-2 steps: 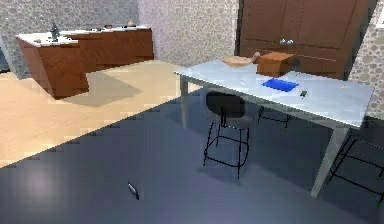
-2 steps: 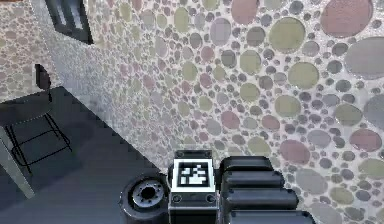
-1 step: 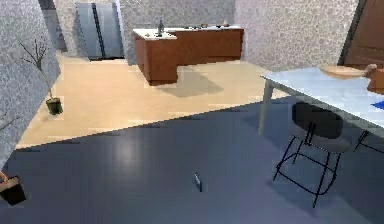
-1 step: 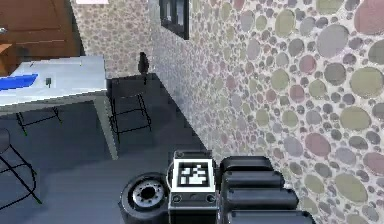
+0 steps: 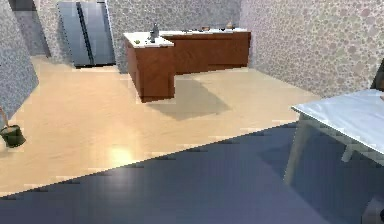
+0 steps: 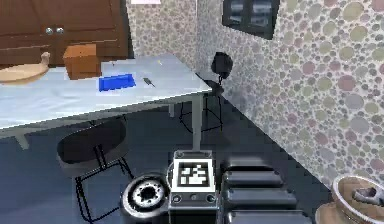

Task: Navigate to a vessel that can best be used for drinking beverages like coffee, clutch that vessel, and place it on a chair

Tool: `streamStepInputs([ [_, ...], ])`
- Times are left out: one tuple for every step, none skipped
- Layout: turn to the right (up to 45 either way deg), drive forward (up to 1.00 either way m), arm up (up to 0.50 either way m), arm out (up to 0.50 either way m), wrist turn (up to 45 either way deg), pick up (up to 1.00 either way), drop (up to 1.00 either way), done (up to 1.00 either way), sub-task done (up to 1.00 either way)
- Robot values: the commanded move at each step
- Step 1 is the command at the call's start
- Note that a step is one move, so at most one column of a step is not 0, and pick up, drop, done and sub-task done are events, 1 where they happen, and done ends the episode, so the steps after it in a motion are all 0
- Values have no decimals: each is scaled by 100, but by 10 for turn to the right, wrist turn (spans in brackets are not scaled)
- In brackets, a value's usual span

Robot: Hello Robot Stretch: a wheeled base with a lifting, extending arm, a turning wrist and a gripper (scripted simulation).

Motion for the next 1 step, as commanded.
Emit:
streamStepInputs([
  [-450,0,0,0,0,0,0,0,0],
])
